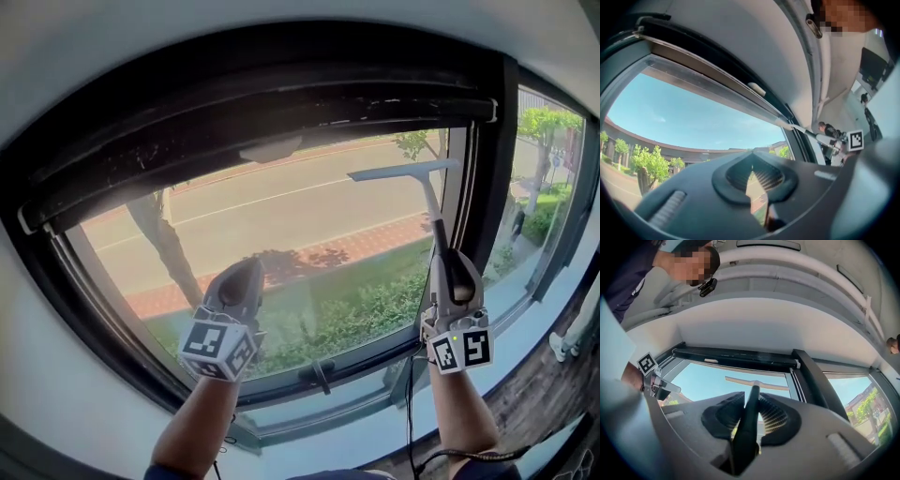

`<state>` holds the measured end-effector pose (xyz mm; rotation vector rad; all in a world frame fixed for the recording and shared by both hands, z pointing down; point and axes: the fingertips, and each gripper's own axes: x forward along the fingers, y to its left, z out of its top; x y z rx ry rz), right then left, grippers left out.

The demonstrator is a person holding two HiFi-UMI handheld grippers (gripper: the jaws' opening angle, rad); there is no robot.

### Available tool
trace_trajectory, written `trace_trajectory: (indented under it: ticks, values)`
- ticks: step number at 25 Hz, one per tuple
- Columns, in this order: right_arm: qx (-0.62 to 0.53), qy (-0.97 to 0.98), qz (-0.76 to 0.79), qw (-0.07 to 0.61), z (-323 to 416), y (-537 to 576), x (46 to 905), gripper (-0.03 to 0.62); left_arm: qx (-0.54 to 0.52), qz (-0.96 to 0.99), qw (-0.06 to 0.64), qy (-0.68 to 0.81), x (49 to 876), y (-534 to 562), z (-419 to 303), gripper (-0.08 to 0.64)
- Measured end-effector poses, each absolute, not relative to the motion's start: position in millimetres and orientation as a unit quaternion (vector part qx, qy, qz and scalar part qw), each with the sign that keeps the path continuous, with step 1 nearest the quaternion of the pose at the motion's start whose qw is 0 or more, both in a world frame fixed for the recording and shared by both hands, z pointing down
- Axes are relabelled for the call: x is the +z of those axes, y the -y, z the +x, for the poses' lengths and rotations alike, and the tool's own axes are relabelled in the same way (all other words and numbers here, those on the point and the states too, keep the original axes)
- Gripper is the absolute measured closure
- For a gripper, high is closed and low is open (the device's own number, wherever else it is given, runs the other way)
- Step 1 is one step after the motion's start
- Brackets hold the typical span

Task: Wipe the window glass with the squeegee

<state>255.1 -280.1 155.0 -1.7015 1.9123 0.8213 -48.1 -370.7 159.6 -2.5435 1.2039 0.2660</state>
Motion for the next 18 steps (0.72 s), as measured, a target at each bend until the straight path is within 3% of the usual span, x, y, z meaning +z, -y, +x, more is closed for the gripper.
trace_trajectory:
  ticks: [18]
  values:
    - [0.367,-0.672,-0.588,0.262,282,332,102,0.489,0.106,-0.889,0.186,-0.406,108,391,4,0.555]
